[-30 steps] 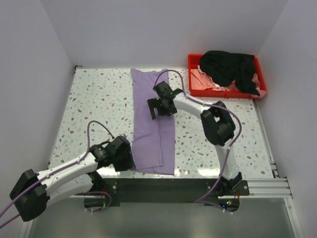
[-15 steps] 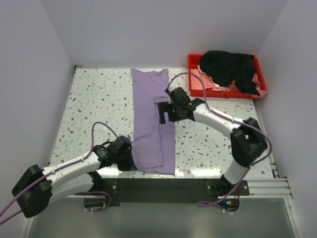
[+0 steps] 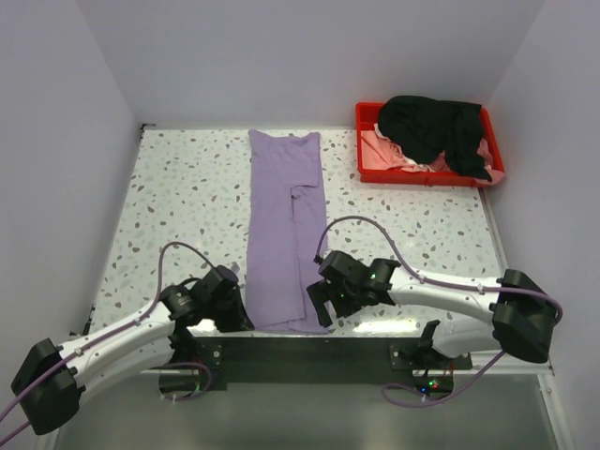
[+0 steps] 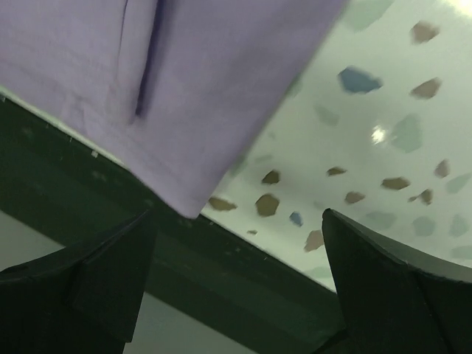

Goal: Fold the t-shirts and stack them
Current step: Fold the tshirt

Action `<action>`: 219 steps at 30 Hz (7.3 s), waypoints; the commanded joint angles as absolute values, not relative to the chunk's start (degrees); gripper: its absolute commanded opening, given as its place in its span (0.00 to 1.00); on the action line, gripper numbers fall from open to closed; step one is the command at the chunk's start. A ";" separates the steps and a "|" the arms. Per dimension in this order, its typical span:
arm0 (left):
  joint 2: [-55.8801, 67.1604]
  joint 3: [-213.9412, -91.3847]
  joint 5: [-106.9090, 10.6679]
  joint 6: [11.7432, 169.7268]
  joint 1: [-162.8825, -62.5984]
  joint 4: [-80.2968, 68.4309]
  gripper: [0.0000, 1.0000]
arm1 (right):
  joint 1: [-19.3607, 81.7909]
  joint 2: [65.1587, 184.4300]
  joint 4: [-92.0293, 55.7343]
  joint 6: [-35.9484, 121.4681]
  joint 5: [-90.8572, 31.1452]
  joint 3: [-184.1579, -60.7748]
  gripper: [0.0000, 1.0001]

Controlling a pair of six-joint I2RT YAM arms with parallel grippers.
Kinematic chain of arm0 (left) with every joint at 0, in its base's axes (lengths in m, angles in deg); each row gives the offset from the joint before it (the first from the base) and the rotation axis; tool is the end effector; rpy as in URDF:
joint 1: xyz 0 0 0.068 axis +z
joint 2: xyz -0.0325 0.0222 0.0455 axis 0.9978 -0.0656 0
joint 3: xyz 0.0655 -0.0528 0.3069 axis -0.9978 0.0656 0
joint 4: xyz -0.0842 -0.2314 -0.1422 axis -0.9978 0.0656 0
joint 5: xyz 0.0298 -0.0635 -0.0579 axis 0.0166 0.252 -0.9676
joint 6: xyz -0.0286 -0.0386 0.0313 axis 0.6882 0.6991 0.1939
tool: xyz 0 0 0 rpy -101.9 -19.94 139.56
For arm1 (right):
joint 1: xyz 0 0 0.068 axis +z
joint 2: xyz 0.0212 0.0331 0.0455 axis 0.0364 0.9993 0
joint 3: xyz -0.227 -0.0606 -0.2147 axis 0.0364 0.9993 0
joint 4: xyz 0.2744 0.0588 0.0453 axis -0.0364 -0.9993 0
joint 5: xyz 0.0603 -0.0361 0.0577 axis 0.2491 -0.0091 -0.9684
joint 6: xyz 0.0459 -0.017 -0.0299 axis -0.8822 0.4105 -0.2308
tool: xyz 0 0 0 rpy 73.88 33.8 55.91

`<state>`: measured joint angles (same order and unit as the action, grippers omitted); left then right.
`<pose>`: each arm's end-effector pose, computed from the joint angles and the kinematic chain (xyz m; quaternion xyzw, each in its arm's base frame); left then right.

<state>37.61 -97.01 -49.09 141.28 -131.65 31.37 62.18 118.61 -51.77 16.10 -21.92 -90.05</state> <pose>0.0761 -0.0865 0.1578 -0.1214 0.9599 -0.2399 0.0789 0.1231 0.2135 0.2186 -0.2246 0.9518 0.1504 0.1448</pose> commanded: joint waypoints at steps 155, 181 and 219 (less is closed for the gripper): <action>1.96 -113.71 -44.34 122.57 -104.43 0.22 0.52 | 33.29 134.15 -28.01 17.58 -34.34 -97.02 0.83; -3.77 -112.92 -46.45 122.05 -104.43 -2.16 0.00 | 37.07 142.68 -26.07 15.56 -35.66 -99.74 0.18; 30.34 -117.75 -21.96 142.70 -134.67 30.62 0.00 | 45.33 104.53 -55.00 17.75 -22.57 -96.03 0.00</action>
<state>30.90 -111.72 -32.11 144.47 -134.66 26.15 46.23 103.35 -53.21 14.40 -27.65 -89.77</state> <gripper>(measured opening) 0.027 0.023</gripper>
